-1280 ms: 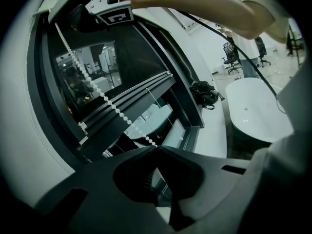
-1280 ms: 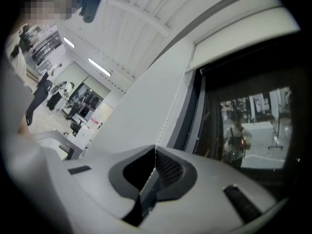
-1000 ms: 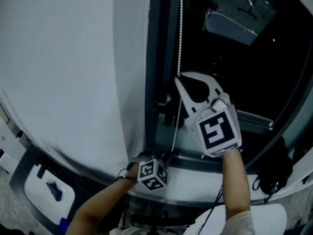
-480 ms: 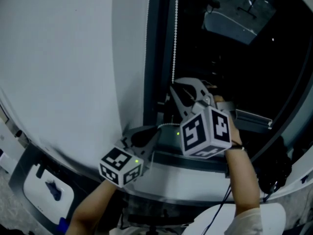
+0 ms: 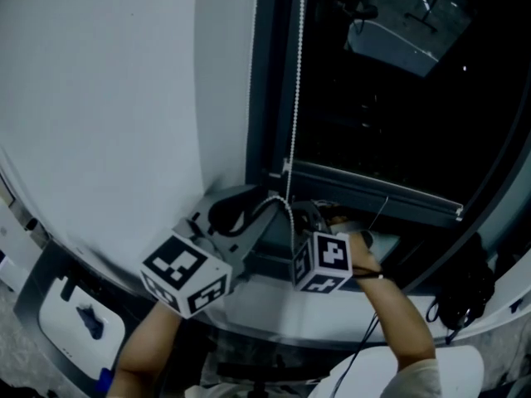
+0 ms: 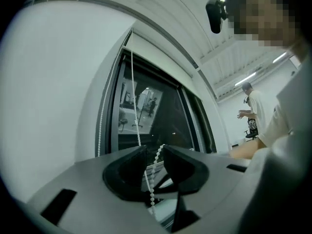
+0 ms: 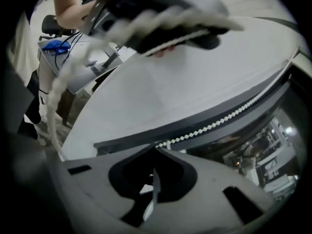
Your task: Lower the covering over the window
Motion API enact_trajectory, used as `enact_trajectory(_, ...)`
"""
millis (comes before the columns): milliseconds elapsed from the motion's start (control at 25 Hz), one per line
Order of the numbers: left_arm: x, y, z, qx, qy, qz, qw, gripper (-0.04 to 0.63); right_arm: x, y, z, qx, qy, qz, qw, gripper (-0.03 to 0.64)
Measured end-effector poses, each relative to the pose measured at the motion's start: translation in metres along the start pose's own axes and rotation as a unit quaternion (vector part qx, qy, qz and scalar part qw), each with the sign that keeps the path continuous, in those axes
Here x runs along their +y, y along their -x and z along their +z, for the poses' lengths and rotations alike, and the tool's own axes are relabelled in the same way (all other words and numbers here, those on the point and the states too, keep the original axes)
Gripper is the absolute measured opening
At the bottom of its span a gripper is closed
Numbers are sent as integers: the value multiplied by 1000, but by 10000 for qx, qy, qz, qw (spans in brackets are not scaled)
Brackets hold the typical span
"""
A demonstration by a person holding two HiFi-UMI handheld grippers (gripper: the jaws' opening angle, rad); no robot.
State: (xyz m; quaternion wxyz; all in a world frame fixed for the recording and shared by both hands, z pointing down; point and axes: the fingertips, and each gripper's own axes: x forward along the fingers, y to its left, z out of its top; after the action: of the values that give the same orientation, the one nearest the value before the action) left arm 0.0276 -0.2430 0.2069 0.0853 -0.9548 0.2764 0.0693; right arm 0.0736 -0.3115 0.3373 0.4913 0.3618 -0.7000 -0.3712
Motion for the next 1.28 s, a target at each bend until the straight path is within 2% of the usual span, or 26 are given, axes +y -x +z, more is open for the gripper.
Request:
enact_trajectory(120,-6,-3,11,-47,-97,-164,9998,133,40,-15,-13,84,-184,334,9992,9)
enact_trajectory(320,9,-26,26,-275,-14,24,9996,163,65,-16,2,-152,-558,491,9971,9)
enact_trajectory(560,31,-39,59,-732,-67,489,9961,164,104,-24,-8,317,-313,808,9957,9)
enact_trajectory(800,34,-51,68,-683,-8,529,9963,163,132,-21,-10,246,-660,992,9926,9)
enact_trajectory(1040,39,-53,76,-787,-48,741,9941,163,137,-23,-13,348,-648,1030,9920,9)
enact_trajectory(1120,43,-54,76,-762,-105,851,9934,143,137,-22,-14,341,-694,1049,9915,9)
enact_trajectory(1200,44,-53,76,-778,-131,927,9926,53,138,-21,-12,305,-703,1068,9913,9)
enact_trajectory(1280,43,-54,77,-787,-149,917,9926,41,139,-20,-9,263,-704,1093,9912,8)
